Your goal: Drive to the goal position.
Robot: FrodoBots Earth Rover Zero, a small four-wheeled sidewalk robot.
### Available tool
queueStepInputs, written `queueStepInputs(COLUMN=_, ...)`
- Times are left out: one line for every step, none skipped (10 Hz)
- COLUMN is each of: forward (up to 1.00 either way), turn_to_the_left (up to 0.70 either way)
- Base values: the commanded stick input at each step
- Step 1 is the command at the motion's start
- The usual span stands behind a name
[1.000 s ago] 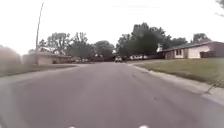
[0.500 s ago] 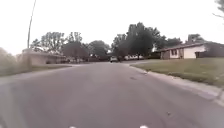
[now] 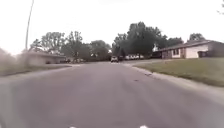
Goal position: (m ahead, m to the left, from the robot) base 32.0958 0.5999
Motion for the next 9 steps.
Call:
queueStepInputs(forward=1.0, turn_to_the_left=0.0)
queueStepInputs(forward=1.0, turn_to_the_left=0.0)
queueStepInputs(forward=1.0, turn_to_the_left=0.0)
queueStepInputs(forward=1.0, turn_to_the_left=0.0)
queueStepInputs(forward=1.0, turn_to_the_left=0.0)
queueStepInputs(forward=1.0, turn_to_the_left=0.0)
queueStepInputs(forward=1.0, turn_to_the_left=0.0)
queueStepInputs(forward=1.0, turn_to_the_left=0.0)
queueStepInputs(forward=1.0, turn_to_the_left=0.0)
